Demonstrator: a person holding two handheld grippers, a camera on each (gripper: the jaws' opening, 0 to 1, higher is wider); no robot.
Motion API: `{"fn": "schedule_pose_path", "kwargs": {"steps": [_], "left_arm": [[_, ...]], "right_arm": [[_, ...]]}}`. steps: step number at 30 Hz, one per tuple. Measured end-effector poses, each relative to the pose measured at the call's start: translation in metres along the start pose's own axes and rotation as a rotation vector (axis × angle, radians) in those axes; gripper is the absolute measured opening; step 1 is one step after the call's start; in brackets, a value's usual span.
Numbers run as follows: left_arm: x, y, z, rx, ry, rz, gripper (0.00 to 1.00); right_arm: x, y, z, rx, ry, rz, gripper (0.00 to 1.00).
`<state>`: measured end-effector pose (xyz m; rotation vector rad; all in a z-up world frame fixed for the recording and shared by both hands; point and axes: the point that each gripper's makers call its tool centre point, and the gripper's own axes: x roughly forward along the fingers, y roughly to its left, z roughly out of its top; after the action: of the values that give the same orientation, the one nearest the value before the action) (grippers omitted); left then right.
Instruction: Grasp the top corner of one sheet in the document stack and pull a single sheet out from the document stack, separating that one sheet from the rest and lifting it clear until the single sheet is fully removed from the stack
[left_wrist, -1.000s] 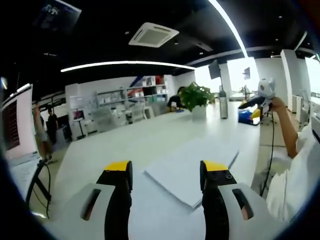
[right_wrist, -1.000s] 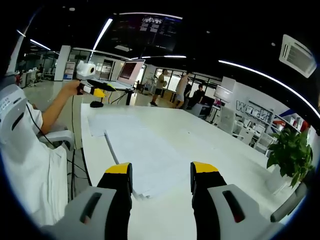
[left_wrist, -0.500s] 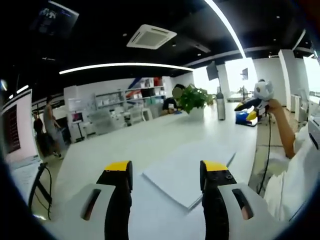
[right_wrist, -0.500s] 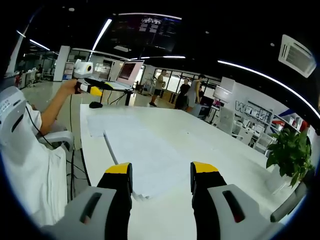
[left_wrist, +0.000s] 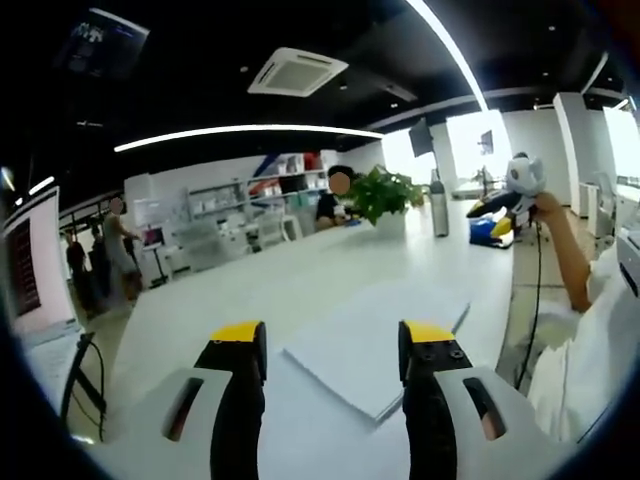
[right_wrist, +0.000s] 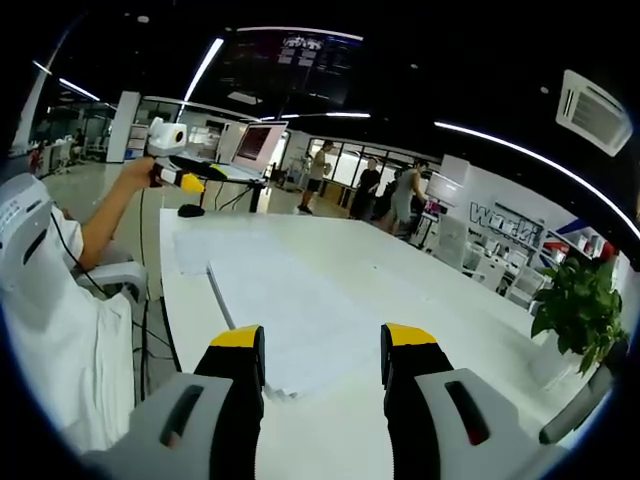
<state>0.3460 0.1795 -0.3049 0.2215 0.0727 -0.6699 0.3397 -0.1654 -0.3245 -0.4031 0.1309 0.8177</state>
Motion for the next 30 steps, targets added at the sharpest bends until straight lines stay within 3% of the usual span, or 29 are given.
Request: {"fn": "schedule_pose_path", "kwargs": {"steps": [30], "left_arm": [[0.0061,-0.0097,-0.0076,0.012,0.012,-0.033,0.52]], "right_arm": [[0.0039,0.0047,-0.0018,-0.007,0.013,0.009,0.46]]}}
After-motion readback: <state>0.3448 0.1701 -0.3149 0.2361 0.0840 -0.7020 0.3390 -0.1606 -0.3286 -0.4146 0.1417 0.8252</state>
